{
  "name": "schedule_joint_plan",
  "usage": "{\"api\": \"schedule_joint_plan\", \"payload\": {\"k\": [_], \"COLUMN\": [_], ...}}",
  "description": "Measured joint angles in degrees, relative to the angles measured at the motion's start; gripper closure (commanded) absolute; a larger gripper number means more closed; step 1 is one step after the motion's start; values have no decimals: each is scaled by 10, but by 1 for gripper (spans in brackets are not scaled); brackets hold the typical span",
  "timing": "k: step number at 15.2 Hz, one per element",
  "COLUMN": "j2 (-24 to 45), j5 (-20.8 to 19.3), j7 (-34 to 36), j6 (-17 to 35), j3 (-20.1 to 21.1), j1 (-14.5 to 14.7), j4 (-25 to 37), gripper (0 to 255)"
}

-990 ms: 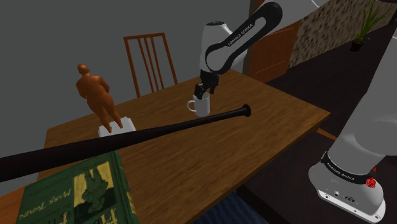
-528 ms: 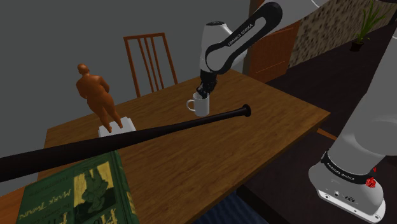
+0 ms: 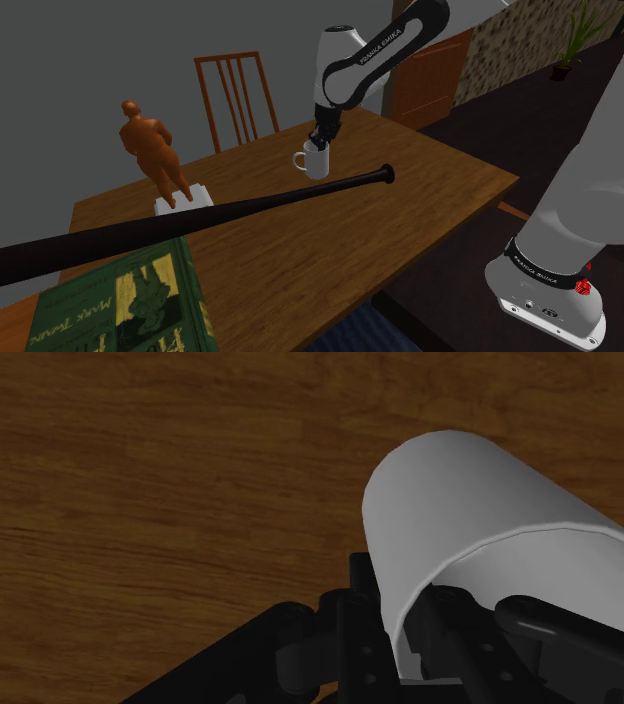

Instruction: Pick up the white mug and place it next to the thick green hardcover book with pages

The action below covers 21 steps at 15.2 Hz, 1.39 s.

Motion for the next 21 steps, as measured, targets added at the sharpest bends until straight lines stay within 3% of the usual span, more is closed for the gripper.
{"api": "schedule_joint_plan", "payload": {"k": [21], "j2": [-66], "j5": [9], "j7": [-5], "j6": [-154], "j3": [0], "j1": [-1], "j4": [88], "gripper": [255]}}
